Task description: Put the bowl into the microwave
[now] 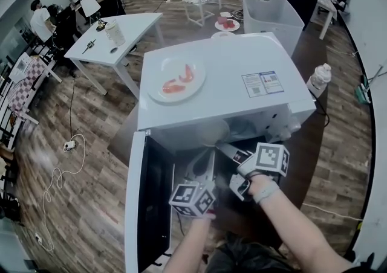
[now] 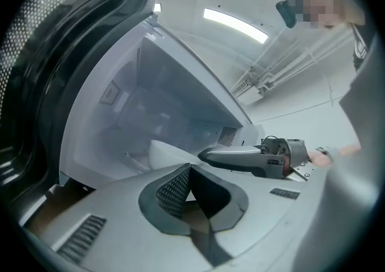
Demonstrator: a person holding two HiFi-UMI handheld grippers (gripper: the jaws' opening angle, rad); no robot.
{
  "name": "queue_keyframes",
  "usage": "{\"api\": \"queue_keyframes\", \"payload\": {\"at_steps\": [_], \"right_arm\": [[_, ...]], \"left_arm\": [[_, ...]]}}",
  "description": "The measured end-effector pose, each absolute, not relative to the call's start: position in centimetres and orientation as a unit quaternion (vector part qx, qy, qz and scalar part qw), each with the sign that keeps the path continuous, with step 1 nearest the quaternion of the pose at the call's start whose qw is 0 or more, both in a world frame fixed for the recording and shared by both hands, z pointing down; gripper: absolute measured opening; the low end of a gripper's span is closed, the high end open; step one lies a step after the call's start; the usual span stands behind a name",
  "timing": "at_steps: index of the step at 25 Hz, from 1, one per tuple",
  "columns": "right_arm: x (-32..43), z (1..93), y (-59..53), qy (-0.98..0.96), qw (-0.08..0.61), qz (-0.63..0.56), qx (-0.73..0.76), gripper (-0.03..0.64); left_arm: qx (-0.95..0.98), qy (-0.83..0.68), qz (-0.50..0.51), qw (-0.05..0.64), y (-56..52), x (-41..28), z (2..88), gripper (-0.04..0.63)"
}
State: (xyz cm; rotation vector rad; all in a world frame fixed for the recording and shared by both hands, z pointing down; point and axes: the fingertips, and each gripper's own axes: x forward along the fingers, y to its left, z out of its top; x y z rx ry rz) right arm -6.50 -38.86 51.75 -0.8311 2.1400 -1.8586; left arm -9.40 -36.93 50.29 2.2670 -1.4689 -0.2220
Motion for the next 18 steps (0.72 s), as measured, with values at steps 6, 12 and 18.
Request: {"api": "queue_keyframes", "payload": {"at_steps": [6, 12, 18], "right_arm": [[-7.1, 51.4, -38.2, 0.729, 0.093, -0.628, -0.254, 0.202], [-7.3, 51.3, -37.9, 0.732, 0.093, -0.627, -0.249, 0.164], [-6.5, 52.3, -37.9, 0.745, 0.068, -0.604, -0.275, 0.068]], "left_arm": [[0.817, -0.53, -0.077, 0.215, -37.3, -9.6, 50.5, 0.0], [0.816, -0.53, -0.075, 0.218, -37.7, -10.0, 50.8, 0.0], [0.815, -0.532, -0.071, 0.22, -38.0, -10.3, 50.9, 0.0]]}}
